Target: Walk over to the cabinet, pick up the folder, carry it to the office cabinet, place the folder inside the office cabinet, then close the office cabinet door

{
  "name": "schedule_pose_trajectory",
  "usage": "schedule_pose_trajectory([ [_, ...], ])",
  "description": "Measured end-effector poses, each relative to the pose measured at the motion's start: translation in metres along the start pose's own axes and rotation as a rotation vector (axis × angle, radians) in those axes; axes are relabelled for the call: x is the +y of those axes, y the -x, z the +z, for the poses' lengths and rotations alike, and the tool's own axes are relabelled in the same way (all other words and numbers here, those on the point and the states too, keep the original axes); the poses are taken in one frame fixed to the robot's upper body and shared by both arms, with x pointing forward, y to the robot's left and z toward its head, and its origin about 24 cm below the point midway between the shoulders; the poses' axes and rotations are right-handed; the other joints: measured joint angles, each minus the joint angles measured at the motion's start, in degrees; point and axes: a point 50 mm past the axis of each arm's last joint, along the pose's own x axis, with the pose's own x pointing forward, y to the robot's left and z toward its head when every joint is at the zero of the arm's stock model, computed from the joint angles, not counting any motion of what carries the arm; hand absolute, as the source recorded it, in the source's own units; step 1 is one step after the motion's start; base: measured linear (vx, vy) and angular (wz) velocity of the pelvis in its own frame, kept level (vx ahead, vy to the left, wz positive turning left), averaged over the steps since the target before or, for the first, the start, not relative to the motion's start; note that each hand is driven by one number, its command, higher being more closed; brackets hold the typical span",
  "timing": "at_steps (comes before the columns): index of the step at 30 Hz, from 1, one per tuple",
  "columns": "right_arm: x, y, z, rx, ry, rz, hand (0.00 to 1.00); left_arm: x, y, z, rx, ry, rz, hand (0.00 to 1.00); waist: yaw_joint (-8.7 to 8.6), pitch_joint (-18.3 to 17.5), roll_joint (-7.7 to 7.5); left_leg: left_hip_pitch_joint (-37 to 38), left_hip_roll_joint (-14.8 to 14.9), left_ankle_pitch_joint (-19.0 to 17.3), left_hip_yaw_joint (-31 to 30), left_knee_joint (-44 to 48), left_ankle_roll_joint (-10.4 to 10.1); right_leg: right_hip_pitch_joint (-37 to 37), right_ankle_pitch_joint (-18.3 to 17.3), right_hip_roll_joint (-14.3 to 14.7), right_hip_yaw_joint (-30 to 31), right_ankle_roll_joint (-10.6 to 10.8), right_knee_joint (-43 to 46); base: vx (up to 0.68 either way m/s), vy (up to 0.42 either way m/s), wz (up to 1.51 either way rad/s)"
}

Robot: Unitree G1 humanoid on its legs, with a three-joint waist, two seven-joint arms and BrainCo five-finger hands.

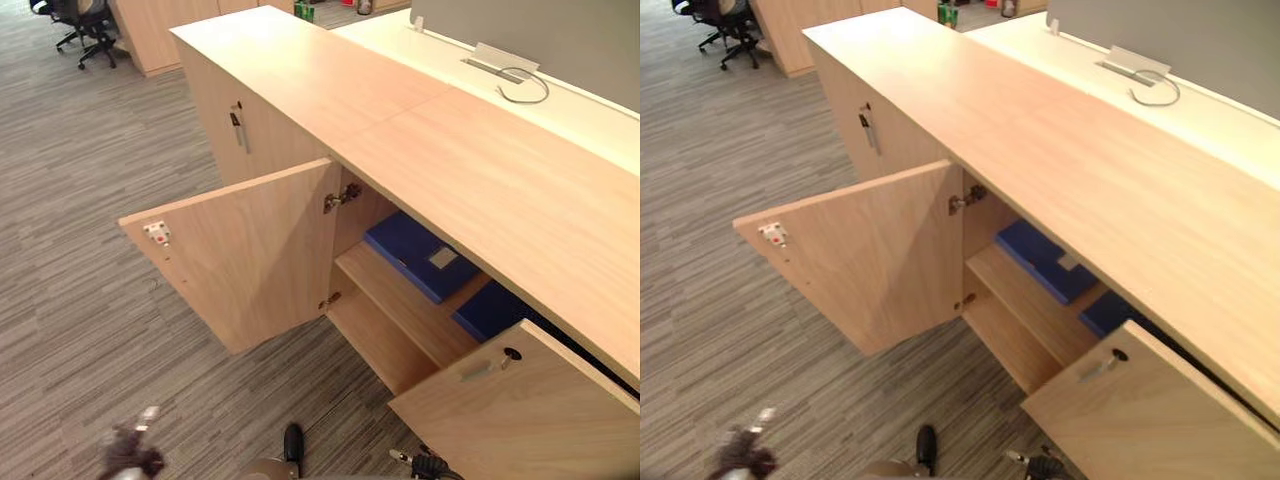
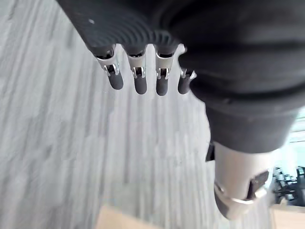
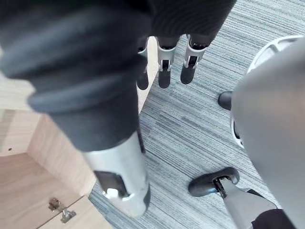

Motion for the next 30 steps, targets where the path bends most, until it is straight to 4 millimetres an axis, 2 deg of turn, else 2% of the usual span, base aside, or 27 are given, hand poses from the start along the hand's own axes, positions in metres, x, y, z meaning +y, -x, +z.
schedule_pose_trajectory([
  [1, -0.002, 0.0, 0.0, -0.001, 0.005, -0.001, 0.0, 0.015, -0.009, 0.029, -0.082, -0.047, 0.05, 0.0, 0.03, -0.1, 0.1, 0.4, 0.2, -0.3, 0.3, 0.0, -0.2, 0.2, 0.0, 0.1, 0.1, 0.0, 0.0, 0.01, -0.056, -0.17],
  [2, -0.005, 0.0, 0.0, -0.001, 0.007, -0.007, 0.0, 0.021, -0.014, 0.054, -0.153, -0.09, 0.072, 0.0, 0.13, 0.0, 0.42, 0.6, 0.3, -0.6, 0.4, 0.0, -0.6, 0.4, 0.0, 0.2, 0.1, 0.0, 0.0, 0.01, -0.062, -0.08],
  [3, -0.012, 0.0, -0.001, 0.003, -0.011, -0.029, 0.0, 0.023, -0.019, 0.09, -0.256, -0.146, 0.086, 0.0, 0.25, -0.3, 0.95, 0.6, 0.3, -0.8, 0.4, -0.1, -0.5, 0.4, 0.0, 0.2, 0.1, 0.0, 0.0, 0.0, 0.0, 0.0],
  [6, -0.025, 0.0, 0.001, -0.001, -0.047, -0.064, 0.0, 0.023, -0.022, 0.137, -0.376, -0.199, 0.108, 0.0, 0.25, -0.6, 1.91, 1.0, 0.3, -1.2, 0.8, -0.1, -0.4, 0.4, 0.3, 0.2, 0.2, -0.5, 0.2, 0.01, 0.004, -0.08],
  [9, -0.032, 0.001, -0.003, 0.006, -0.101, -0.077, 0.0, 0.035, -0.026, 0.168, -0.413, -0.215, 0.158, 0.0, 0.06, -1.1, 2.14, 1.6, 0.8, -1.4, 2.9, 0.0, -0.3, -0.5, 0.5, 0.3, 2.0, -0.7, 1.2, 0.02, 0.016, -0.28],
  [12, -0.045, 0.004, -0.013, 0.024, -0.192, -0.115, 0.0, 0.037, -0.028, 0.191, -0.429, -0.237, 0.165, 0.0, -0.43, -1.9, 1.79, 1.9, 1.4, -1.7, 4.0, 0.3, -0.1, -1.6, 0.5, 0.2, 3.2, -0.7, 3.0, 0.03, 0.017, -0.24],
  [15, -0.051, 0.005, -0.017, 0.03, -0.271, -0.14, 0.0, 0.028, -0.028, 0.195, -0.442, -0.297, 0.144, 0.0, -0.69, -2.1, 1.69, 2.1, 2.0, -1.7, 5.0, 0.3, -0.1, -2.5, 0.5, 0.2, 3.6, -0.7, 4.2, 0.02, 0.009, -0.22],
  [18, -0.059, 0.008, -0.027, 0.05, -0.337, -0.173, 0.0, 0.009, -0.028, 0.191, -0.447, -0.458, 0.082, 0.0, -1.18, -3.1, 1.25, 2.9, 2.4, -1.9, 5.8, 0.3, -0.3, -2.4, 0.5, 0.4, 4.5, -0.7, 4.6, 0.0, -0.016, -0.17],
  [20, -0.063, 0.009, -0.031, 0.059, -0.385, -0.193, 0.0, -0.009, -0.029, 0.183, -0.445, -0.59, 0.015, 0.0, -1.42, -3.2, 1.27, 3.5, 2.4, -1.9, 6.3, 0.3, -0.4, -2.4, 0.5, 0.4, 4.9, -0.7, 4.9, -0.03, -0.013, -0.18],
  [21, -0.066, 0.01, -0.035, 0.068, -0.398, -0.203, 0.0, -0.026, -0.028, 0.173, -0.438, -0.667, -0.049, 0.0, -1.37, -3.5, 1.33, 3.7, 2.8, -1.8, 6.5, 0.3, -0.5, -2.4, 0.5, 0.3, 5.0, -0.7, 4.9, -0.04, -0.012, -0.15],
  [25, -0.071, 0.012, -0.04, 0.081, -0.43, -0.223, 0.0, -0.073, -0.023, 0.145, -0.421, -0.762, -0.21, 0.0, -1.66, -3.5, 1.68, 3.7, 2.6, -1.6, 7.0, 0.2, -0.8, -2.5, 0.5, 0.0, 5.0, -0.7, 4.7, -0.06, 0.0, -0.08],
  [27, -0.071, 0.013, -0.041, 0.082, -0.431, -0.224, 0.0, -0.087, -0.021, 0.14, -0.407, -0.758, -0.222, 0.0, -2.05, -3.4, 1.8, 3.7, 2.6, -1.7, 7.6, -0.1, -1.2, -2.5, 0.5, 0.0, 5.0, -0.8, 4.1, -0.1, 0.008, -0.12],
  [30, -0.071, 0.012, -0.041, 0.081, -0.431, -0.222, 0.0, -0.092, -0.02, 0.138, -0.407, -0.787, -0.22, 0.0, -1.89, -3.3, 1.97, 3.6, 2.6, -1.6, 8.4, -0.1, -1.4, -2.4, 0.4, 0.0, 5.0, -0.8, 3.2, -0.09, 0.002, -0.12],
])
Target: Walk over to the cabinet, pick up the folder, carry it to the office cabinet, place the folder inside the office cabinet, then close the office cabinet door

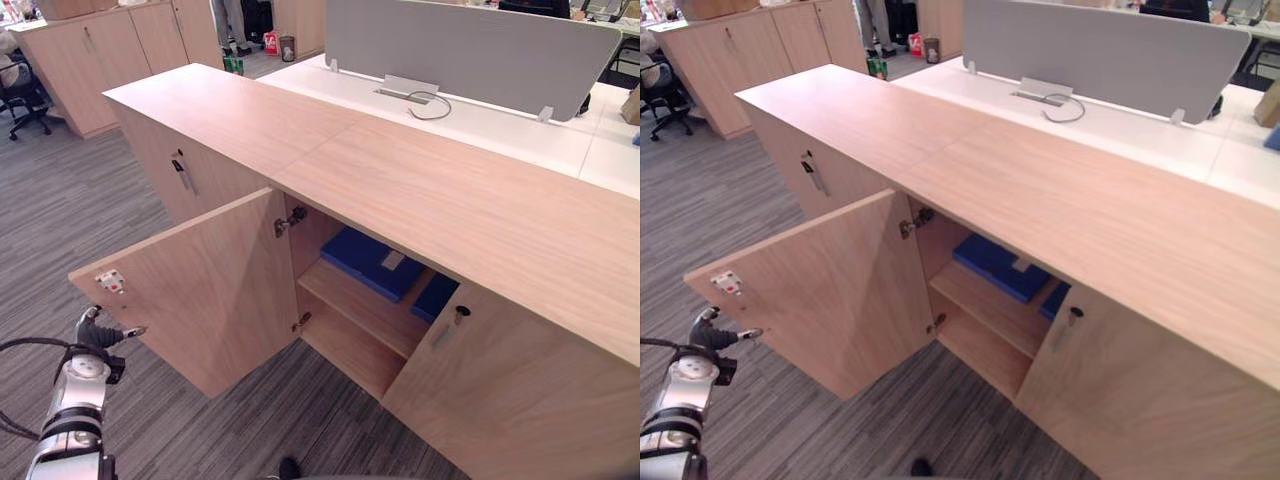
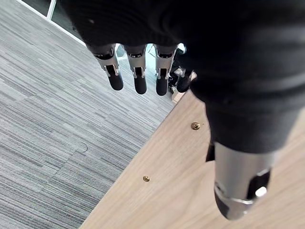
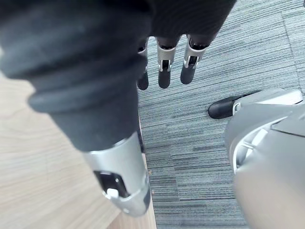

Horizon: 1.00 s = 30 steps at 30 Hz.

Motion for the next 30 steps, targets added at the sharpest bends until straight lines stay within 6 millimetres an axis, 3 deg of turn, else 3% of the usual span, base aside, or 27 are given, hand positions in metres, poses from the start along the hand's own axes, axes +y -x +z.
schedule_pose_trajectory([
  [12, 0.0, 0.0, -0.001, 0.003, 0.03, 0.01, 0.0, -0.03, 0.003, 0.026, -0.084, -0.187, -0.045, 0.0, 1.1, 0.3, 0.19, -0.9, -0.8, 0.5, -0.4, 0.0, 0.6, 0.2, -0.2, -0.7, -0.4, -0.3, -1.4, -0.05, 0.012, 0.07],
  [19, 0.008, 0.0, -0.001, 0.002, 0.129, 0.04, 0.0, -0.042, 0.006, 0.036, -0.151, -0.271, -0.083, 0.0, 1.69, 0.3, 0.11, -1.1, -2.1, 1.0, -0.6, 0.0, 0.9, 0.3, 1.0, -2.0, -0.5, 1.7, -1.3, -0.01, 0.044, 0.05],
  [24, 0.009, 0.001, -0.005, 0.007, 0.169, 0.049, 0.0, -0.06, 0.024, 0.04, -0.258, -0.34, -0.147, 0.0, 2.32, 0.7, 0.11, -1.3, -2.8, 0.8, -1.2, 0.0, 1.2, 0.3, 0.9, -2.4, -0.7, 2.6, -0.6, -0.05, 0.034, 0.14],
  [25, 0.009, 0.001, -0.005, 0.007, 0.176, 0.051, 0.0, -0.065, 0.029, 0.04, -0.282, -0.35, -0.166, 0.0, 2.35, 0.7, 0.12, -1.4, -3.0, 0.8, -1.5, 0.0, 1.2, 0.3, 0.8, -2.5, -0.8, 2.7, -0.4, -0.08, 0.06, 0.37],
  [28, 0.011, 0.0, -0.004, 0.0, 0.202, 0.057, 0.0, -0.114, 0.077, 0.054, -0.501, -0.341, -0.412, 0.0, 2.2, 1.8, 0.65, -2.3, -4.0, 0.8, -2.3, 0.0, 1.1, -0.3, 0.1, -3.3, -1.1, 3.7, 0.8, -0.09, 0.081, 0.44],
  [29, 0.011, 0.0, -0.002, -0.004, 0.203, 0.058, 0.0, -0.141, 0.107, 0.067, -0.632, -0.303, -0.56, 0.0, 1.84, 1.9, 0.65, -3.1, -4.4, 0.5, -2.5, 0.0, 0.8, -0.9, -0.1, -3.5, -1.1, 4.0, 0.9, -0.12, 0.145, 0.36],
  [30, 0.018, 0.0, -0.003, -0.003, 0.206, 0.074, 0.0, -0.173, 0.149, 0.087, -0.787, -0.21, -0.738, 0.0, 0.8, 1.9, -1.07, -4.9, -5.5, -1.1, -1.7, 2.9, 2.0, -2.8, -0.1, -5.7, -0.4, 3.9, 1.1, -0.07, 0.125, 0.1],
])
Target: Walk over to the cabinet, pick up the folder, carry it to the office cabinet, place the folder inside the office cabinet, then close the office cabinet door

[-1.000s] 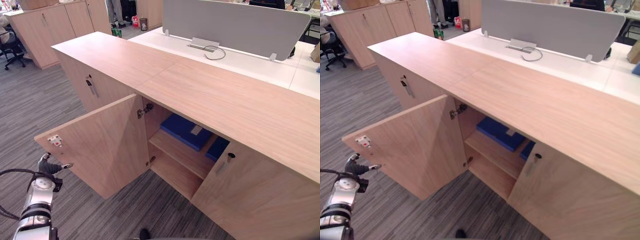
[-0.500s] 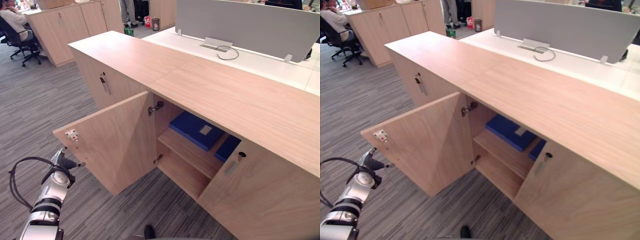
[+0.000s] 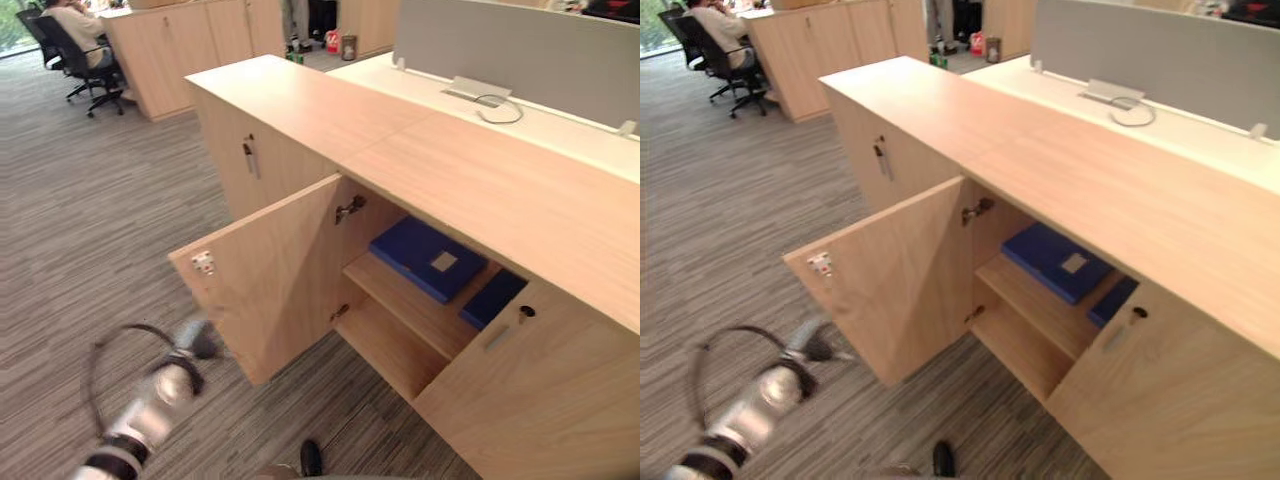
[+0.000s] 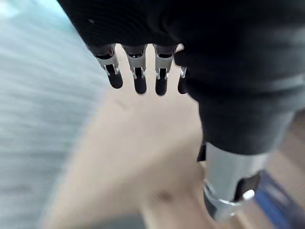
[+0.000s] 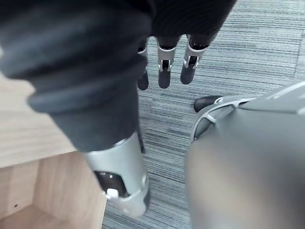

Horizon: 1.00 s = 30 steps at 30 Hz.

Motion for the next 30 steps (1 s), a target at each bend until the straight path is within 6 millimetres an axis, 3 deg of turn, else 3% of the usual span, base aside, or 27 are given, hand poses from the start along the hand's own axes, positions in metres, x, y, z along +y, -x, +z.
schedule_pose_trajectory([
  [1, 0.003, -0.001, 0.003, -0.011, 0.003, 0.005, 0.0, -0.018, -0.006, 0.022, -0.091, 0.053, -0.048, 0.0, -0.36, 0.4, -0.34, -0.4, 0.5, 0.5, -0.1, 4.3, 2.8, -0.7, 0.1, -0.9, 0.5, -0.1, 0.5, 0.09, 0.048, -0.49],
  [2, 0.004, -0.001, 0.009, -0.027, 0.024, 0.008, 0.0, -0.046, -0.013, 0.061, -0.247, 0.144, -0.125, 0.0, -0.61, 0.3, 0.92, 2.1, 1.1, -1.6, -1.3, 2.1, 2.8, -1.0, 0.9, -0.4, 1.6, -0.5, 0.3, 0.14, 0.045, -0.9],
  [3, 0.008, -0.001, 0.005, -0.017, 0.036, 0.017, 0.0, -0.054, -0.015, 0.093, -0.38, 0.171, -0.16, 0.0, -2.29, -0.2, 0.74, 3.5, 1.0, -0.8, -0.3, -0.9, 2.0, -0.9, 2.0, 0.0, 2.0, -1.2, -1.7, 0.14, 0.05, -0.93],
  [5, 0.007, 0.001, -0.005, 0.002, 0.052, 0.013, 0.0, -0.043, -0.016, 0.122, -0.53, 0.178, -0.149, 0.0, -3.45, -0.8, 0.72, 3.8, 1.1, 0.0, 0.5, -2.5, 2.1, -0.8, 3.9, 0.8, 2.0, -1.6, -4.5, 0.04, 0.086, -0.52],
  [8, -0.001, 0.003, -0.015, 0.029, 0.059, -0.012, 0.0, -0.025, -0.018, 0.134, -0.605, 0.162, -0.12, 0.0, -3.67, -1.0, 1.14, 3.9, 1.1, -0.1, 0.4, -2.6, 2.0, 0.2, 4.3, 1.3, 2.0, -1.6, -6.3, 0.02, 0.005, -0.02],
  [16, 0.001, 0.001, -0.007, 0.005, 0.204, 0.011, 0.0, -0.027, -0.012, 0.134, -0.611, 0.231, -0.125, 0.0, -4.62, -2.8, 2.09, 4.5, 2.6, 0.5, -0.3, -2.9, 0.6, 1.1, 5.8, 3.3, 1.9, -1.9, -7.1, -0.04, -0.075, 0.08],
  [21, 0.005, 0.001, -0.002, -0.011, 0.276, 0.035, 0.0, -0.029, -0.007, 0.115, -0.526, 0.312, -0.109, 0.0, -5.01, -2.8, 1.78, 4.7, 5.1, 1.3, -0.1, -2.9, -0.8, 1.7, 6.1, 5.9, 2.1, -1.2, -8.8, -0.03, -0.142, -0.1],
  [25, 0.007, 0.001, -0.002, -0.012, 0.302, 0.048, 0.0, -0.035, -0.004, 0.063, -0.296, 0.464, -0.094, 0.0, -4.99, -2.8, 1.71, 5.2, 6.5, 1.3, -0.1, -2.9, -2.2, 3.1, 6.0, 7.7, 1.9, -1.4, -10.5, 0.01, -0.119, -0.03],
  [27, 0.007, 0.001, -0.002, -0.012, 0.32, 0.053, 0.0, -0.044, 0.005, 0.025, -0.114, 0.595, -0.092, 0.0, -4.86, -2.7, 1.65, 5.2, 7.1, 1.4, -0.1, -2.9, -2.5, 3.1, 5.7, 8.3, 1.8, -1.9, -10.5, 0.01, -0.057, -0.01],
  [30, 0.008, 0.001, -0.002, -0.009, 0.336, 0.058, 0.0, -0.053, 0.021, -0.01, 0.051, 0.697, -0.063, 0.0, -4.8, -2.6, 1.51, 5.2, 7.3, 1.4, -0.2, -2.9, -2.6, 3.3, 5.6, 8.5, 1.7, -2.0, -10.6, 0.0, -0.017, 0.02],
])
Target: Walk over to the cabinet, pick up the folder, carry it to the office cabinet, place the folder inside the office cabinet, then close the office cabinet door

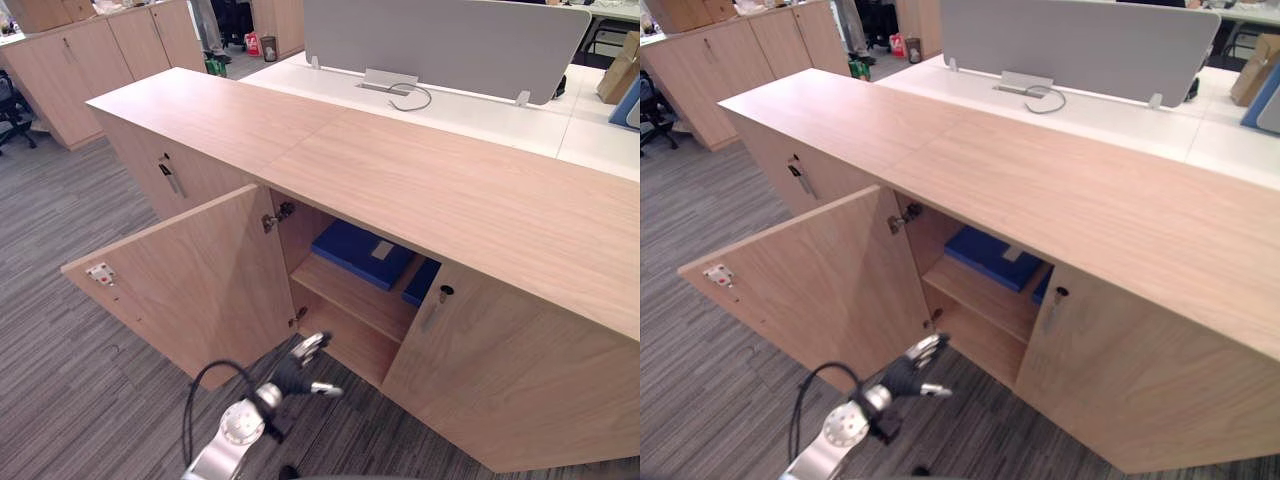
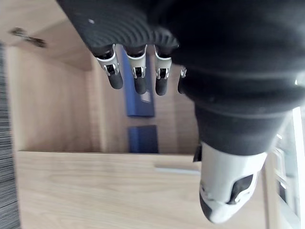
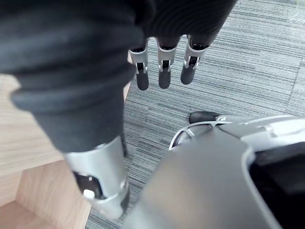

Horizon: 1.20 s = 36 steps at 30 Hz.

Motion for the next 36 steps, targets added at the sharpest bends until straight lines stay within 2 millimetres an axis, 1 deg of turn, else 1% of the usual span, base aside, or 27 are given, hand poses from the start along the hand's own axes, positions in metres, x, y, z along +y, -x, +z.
schedule_pose_trajectory([
  [2, 0.0, 0.0, 0.0, 0.002, 0.0, 0.004, 0.0, 0.013, 0.015, -0.027, 0.111, 0.082, 0.102, 0.0, 0.3, 0.1, -0.12, 0.0, -0.1, 0.0, -0.3, 0.0, -0.1, 0.2, 0.0, 0.0, -0.2, 0.0, -0.1, -0.02, 0.003, 0.07],
  [3, 0.0, 0.0, 0.0, 0.002, 0.0, 0.005, 0.0, 0.017, 0.018, -0.033, 0.137, 0.102, 0.133, 0.0, 0.45, 0.1, -0.19, 0.1, -0.2, 0.0, -0.4, 0.0, -0.1, 0.4, 0.0, 0.0, -0.3, 0.0, -0.1, -0.04, 0.014, 0.09],
  [5, 0.001, 0.0, -0.001, 0.005, -0.001, 0.007, 0.0, 0.039, 0.032, -0.055, 0.209, 0.23, 0.301, 0.0, 1.15, 0.5, -0.64, 0.4, -0.5, 0.0, -1.3, 0.0, -0.1, 1.1, -0.3, -0.2, -1.3, 0.2, 0.0, -0.05, 0.013, 0.18],
  [6, 0.001, 0.0, -0.001, 0.006, -0.002, 0.009, 0.0, 0.045, 0.036, -0.058, 0.218, 0.261, 0.348, 0.0, 1.2, 0.7, -0.8, 0.5, -0.7, 0.0, -1.7, 0.0, -0.1, 1.4, -0.5, -0.3, -1.8, 0.3, 0.1, -0.06, 0.019, 0.39],
  [7, 0.003, 0.0, -0.002, 0.006, -0.003, 0.017, 0.0, 0.06, 0.047, -0.066, 0.225, 0.341, 0.474, 0.0, 1.32, 0.9, -1.18, 0.4, -1.1, 0.1, -3.1, 0.0, -0.1, 1.8, -1.1, -0.7, -2.9, 0.4, 0.5, -0.04, 0.014, 0.4],
  [8, 0.003, 0.0, -0.002, 0.007, -0.003, 0.02, 0.0, 0.066, 0.052, -0.069, 0.224, 0.371, 0.526, 0.0, 1.36, 0.9, -1.32, 0.2, -1.3, 0.0, -3.6, 0.0, -0.2, 1.7, -1.7, -0.9, -3.5, 0.2, 0.9, -0.05, 0.03, 0.58],
  [9, 0.003, 0.0, -0.002, 0.01, -0.003, 0.022, 0.0, 0.078, 0.063, -0.073, 0.224, 0.41, 0.63, 0.0, 1.47, 0.8, -1.22, -0.7, -1.7, -0.3, -4.6, 0.0, 0.2, 1.3, -2.5, -1.3, -4.9, 0.5, 1.6, -0.02, 0.03, 0.55],
  [11, 0.004, 0.0, 0.001, 0.001, -0.002, 0.027, 0.0, 0.098, 0.08, -0.075, 0.209, 0.444, 0.789, 0.0, 1.57, 0.7, -1.54, -4.2, -2.1, -1.2, -6.3, 3.2, 0.7, 0.2, -3.0, -1.8, -7.2, 0.9, 2.4, -0.01, 0.037, 0.68],
  [12, 0.003, -0.001, 0.003, -0.001, 0.0, 0.027, 0.0, 0.11, 0.09, -0.074, 0.193, 0.454, 0.876, 0.0, 1.88, 1.2, -1.36, -8.9, -1.7, -3.5, -6.6, 10.5, 0.6, -0.8, -2.7, -2.0, -8.2, 0.6, 3.2, 0.0, 0.03, 0.47],
  [13, 0.001, -0.001, 0.006, 0.001, 0.001, 0.023, 0.0, 0.117, 0.099, -0.074, 0.186, 0.463, 0.936, 0.0, 2.65, 1.5, -1.29, -11.9, -0.9, -5.2, -5.7, 15.9, 0.4, -0.9, -2.2, -2.0, -8.5, 1.0, 3.9, 0.0, 0.025, 0.32],
  [14, 0.0, -0.002, 0.008, 0.0, 0.0, 0.022, 0.0, 0.125, 0.108, -0.074, 0.182, 0.471, 0.995, 0.0, 3.0, 1.8, -1.68, -13.9, -0.3, -5.7, -3.7, 19.6, 0.4, -0.9, -2.2, -2.2, -9.0, 1.0, 4.4, 0.01, 0.029, 0.19],
  [15, -0.002, -0.002, 0.011, -0.008, -0.007, 0.017, 0.0, 0.133, 0.122, -0.076, 0.184, 0.474, 1.06, 0.0, 3.49, 2.1, -2.09, -14.1, 0.2, -5.7, -0.9, 21.0, 0.4, -0.4, -2.2, -2.5, -9.6, 1.0, 4.9, 0.01, 0.031, 0.19],
  [17, -0.005, -0.003, 0.018, -0.026, -0.001, 0.009, 0.0, 0.145, 0.138, -0.075, 0.185, 0.47, 1.136, 0.0, 4.38, 2.1, -2.11, -13.0, 0.2, -5.7, -0.5, 19.7, 0.4, -0.6, -2.5, -2.7, -9.3, 0.6, 5.4, -0.01, 0.023, -0.07],
  [18, -0.007, -0.004, 0.03, -0.058, -0.001, 0.002, 0.0, 0.156, 0.152, -0.073, 0.18, 0.456, 1.209, 0.0, 4.77, 2.3, -1.77, -11.8, 0.2, -5.6, -0.9, 17.9, 0.5, -0.5, -2.9, -2.8, -8.9, 0.6, 5.9, -0.04, 0.0, -0.21],
  [19, -0.008, -0.004, 0.042, -0.1, -0.007, -0.002, 0.0, 0.167, 0.167, -0.07, 0.176, 0.438, 1.283, 0.0, 4.64, 2.6, -1.27, -10.9, 0.2, -5.0, -1.2, 16.2, 0.6, -0.9, -3.4, -2.8, -8.4, 0.5, 6.7, -0.06, -0.002, -0.21],
  [20, -0.009, -0.004, 0.049, -0.125, -0.017, -0.005, 0.0, 0.176, 0.177, -0.066, 0.166, 0.422, 1.329, 0.0, 4.74, 2.6, -0.86, -10.2, 0.2, -4.2, -1.3, 14.5, 0.6, -1.5, -3.5, -2.9, -8.0, 0.4, 7.3, -0.14, 0.017, -0.18],
  [21, -0.009, -0.004, 0.056, -0.148, -0.025, -0.006, 0.0, 0.19, 0.192, -0.062, 0.176, 0.382, 1.388, 0.0, 4.6, 2.2, -0.24, -8.7, -0.1, -2.2, -1.0, 9.6, 0.2, -3.1, -3.9, -3.0, -7.4, 0.2, 8.1, -0.12, 0.025, -0.16],
  [23, -0.01, -0.004, 0.058, -0.152, -0.03, -0.009, 0.0, 0.198, 0.2, -0.059, 0.185, 0.363, 1.418, 0.0, 4.52, 2.0, 0.12, -7.3, -0.4, -0.5, -0.7, 6.2, -0.5, -3.7, -4.0, -3.0, -7.1, 0.0, 8.2, -0.08, 0.029, -0.14],
  [24, -0.014, -0.004, 0.059, -0.154, -0.036, -0.019, 0.0, 0.207, 0.209, -0.057, 0.203, 0.342, 1.449, 0.0, 4.53, 1.4, 1.1, -5.4, -0.9, 2.0, -0.4, 1.1, -1.3, -4.5, -3.9, -3.0, -6.7, 0.0, 8.3, -0.05, 0.044, -0.12],
  [25, -0.017, -0.004, 0.057, -0.15, -0.035, -0.025, 0.0, 0.21, 0.208, -0.056, 0.209, 0.336, 1.45, 0.0, 4.55, 1.2, 1.37, -5.1, -1.1, 2.3, -0.4, 0.2, -1.0, -4.6, -3.9, -3.1, -6.6, 0.0, 8.5, -0.06, 0.062, -0.13],
  [27, -0.023, -0.003, 0.048, -0.129, -0.032, -0.041, 0.0, 0.214, 0.206, -0.053, 0.22, 0.319, 1.447, 0.0, 4.74, 0.8, 2.18, -5.0, -2.1, 1.9, 0.3, 0.4, -0.4, -5.3, -4.0, -4.5, -6.2, 0.3, 9.4, -0.03, 0.077, -0.15],
  [29, -0.029, -0.002, 0.041, -0.113, -0.021, -0.049, 0.0, 0.216, 0.204, -0.051, 0.239, 0.283, 1.445, 0.0, 5.09, 0.4, 3.21, -4.6, -4.0, 0.1, 2.5, 0.1, 1.1, -7.2, -4.9, -7.6, -4.1, 1.2, 13.0, 0.04, 0.142, -0.36],
  [30, -0.028, -0.002, 0.04, -0.107, -0.018, -0.043, 0.0, 0.217, 0.203, -0.049, 0.239, 0.274, 1.444, 0.0, 5.32, 0.4, 3.41, -4.4, -4.5, -0.5, 3.1, 0.1, 1.3, -7.7, -5.2, -8.7, -3.6, 1.3, 14.3, 0.05, 0.191, -0.36],
  [31, -0.026, -0.002, 0.037, -0.098, -0.014, -0.029, 0.0, 0.219, 0.2, -0.045, 0.242, 0.241, 1.443, 0.0, 5.31, 0.4, 3.36, -3.8, -5.8, -1.3, 4.4, 0.1, 1.7, -8.6, -5.8, -11.1, -2.8, 1.8, 16.8, 0.05, 0.203, -0.4],
  [32, -0.023, -0.002, 0.036, -0.093, -0.009, -0.018, 0.0, 0.223, 0.195, -0.039, 0.237, 0.21, 1.434, 0.0, 5.36, 0.7, 3.38, -2.7, -6.9, -1.8, 5.7, 0.1, 2.1, -8.5, -6.1, -13.2, -2.8, 2.2, 18.8, 0.06, 0.208, -0.4],
  [34, -0.017, -0.002, 0.036, -0.092, -0.002, 0.004, 0.0, 0.23, 0.191, -0.03, 0.246, 0.143, 1.412, 0.0, 5.36, 0.7, 3.38, -1.2, -7.9, -2.6, 7.1, 0.1, 2.4, -8.5, -6.2, -15.1, -2.8, 2.3, 20.7, 0.05, 0.172, -0.41],
  [36, -0.009, -0.002, 0.039, -0.108, 0.025, 0.037, 0.0, 0.249, 0.187, -0.004, 0.241, -0.001, 1.39, 0.0, 5.48, 0.7, 2.97, 0.1, -8.3, -3.1, 9.2, 0.4, 2.1, -8.6, -6.0, -16.2, -2.9, 2.1, 21.9, 0.03, 0.116, -0.48],
])
